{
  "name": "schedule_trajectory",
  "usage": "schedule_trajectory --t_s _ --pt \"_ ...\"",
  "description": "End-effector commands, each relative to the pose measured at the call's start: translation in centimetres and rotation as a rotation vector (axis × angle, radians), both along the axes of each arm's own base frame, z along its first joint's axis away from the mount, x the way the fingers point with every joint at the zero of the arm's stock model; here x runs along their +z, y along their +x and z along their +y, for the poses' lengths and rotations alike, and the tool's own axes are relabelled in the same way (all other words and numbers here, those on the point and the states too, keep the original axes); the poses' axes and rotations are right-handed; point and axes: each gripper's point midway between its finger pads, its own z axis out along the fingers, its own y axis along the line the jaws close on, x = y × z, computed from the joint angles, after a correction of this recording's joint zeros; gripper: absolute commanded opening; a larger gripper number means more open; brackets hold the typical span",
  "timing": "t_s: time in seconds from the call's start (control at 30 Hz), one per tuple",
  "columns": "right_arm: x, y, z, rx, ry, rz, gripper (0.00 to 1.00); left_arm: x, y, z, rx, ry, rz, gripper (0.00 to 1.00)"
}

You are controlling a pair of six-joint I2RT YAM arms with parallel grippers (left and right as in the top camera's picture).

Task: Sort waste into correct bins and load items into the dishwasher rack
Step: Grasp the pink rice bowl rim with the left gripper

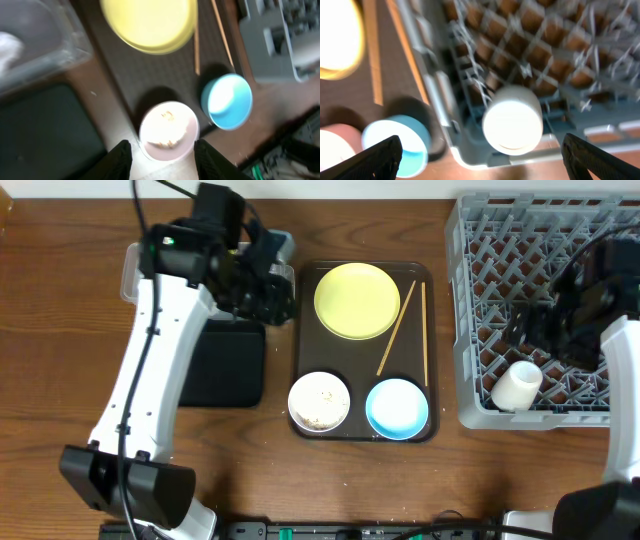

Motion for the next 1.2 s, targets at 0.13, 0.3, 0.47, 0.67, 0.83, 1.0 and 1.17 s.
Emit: schedule_trajectory --t_s 0.13,0.3,0.47,0.67,0.83,1.0,1.17 --pt "5.7 1.4 1.7 0.056 0.058 -0.205 0.99 -4.9 -4.1 -4.9 -0.018 0.138 0.117 0.44" --pt "5.5 0.9 1.9 0.060 0.064 -0.184 0.99 -9.1 -6.0 -7.8 0.019 0.174 0.149 0.37" --pt "5.4 0.9 2.5 0.090 0.061 -0.183 0.99 -12.8 -6.1 -8.0 0.079 0.253 0.103 0.33" --pt "5.5 1.0 3.6 0.123 0.063 -0.182 0.99 -15.8 -5.4 -8.7 0.091 0.234 0.052 0.32" --pt "5.4 1.0 3.6 0.125 0.064 -0.182 0.99 -17.5 -5.2 -8.9 0.111 0.235 0.065 0.33" --pt "5.4 0.9 3.7 0.125 0.065 -0.178 0.99 -19.4 -5.8 -9.1 0.162 0.258 0.125 0.34" --pt "5.4 0.8 3.7 0.125 0.066 -0.173 0.99 -20.6 -6.6 -8.6 0.221 0.291 0.189 0.34"
